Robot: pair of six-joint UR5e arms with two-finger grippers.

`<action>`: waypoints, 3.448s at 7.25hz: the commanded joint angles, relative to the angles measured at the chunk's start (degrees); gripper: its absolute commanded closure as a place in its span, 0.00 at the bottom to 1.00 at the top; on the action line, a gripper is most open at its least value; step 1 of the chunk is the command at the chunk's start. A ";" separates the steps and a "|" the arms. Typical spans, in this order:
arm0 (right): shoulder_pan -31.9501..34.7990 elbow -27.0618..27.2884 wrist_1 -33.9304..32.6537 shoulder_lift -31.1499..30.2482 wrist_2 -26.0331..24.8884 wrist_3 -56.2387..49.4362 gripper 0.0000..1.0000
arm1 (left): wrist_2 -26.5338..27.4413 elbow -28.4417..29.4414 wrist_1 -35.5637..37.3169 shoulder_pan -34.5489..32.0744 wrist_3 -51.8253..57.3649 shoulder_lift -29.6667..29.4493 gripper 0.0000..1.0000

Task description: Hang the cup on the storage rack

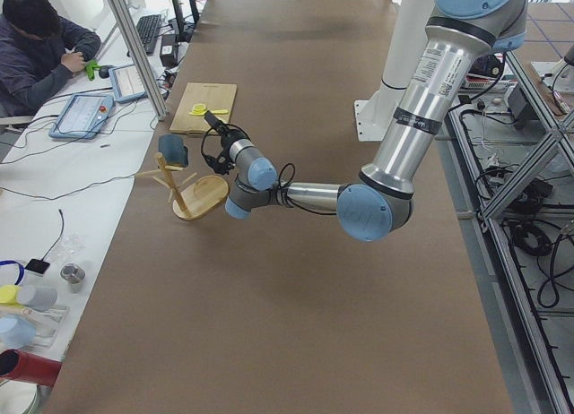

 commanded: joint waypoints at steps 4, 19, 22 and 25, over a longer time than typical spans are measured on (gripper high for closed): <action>0.04 -0.05 0.00 -0.21 0.47 0.09 0.00 | -6.77 -5.57 9.04 0.13 70.37 11.03 0.01; 0.04 -0.14 0.00 -1.18 0.82 0.00 0.00 | -7.29 -35.27 101.24 -21.48 143.64 24.25 0.01; 0.04 -0.67 0.00 -1.18 0.82 -0.09 0.00 | -21.50 -35.55 126.07 -26.84 143.64 19.68 0.01; 0.04 -1.20 0.00 -1.18 0.82 -0.09 0.00 | -38.30 -31.41 124.74 -33.34 143.64 24.92 0.01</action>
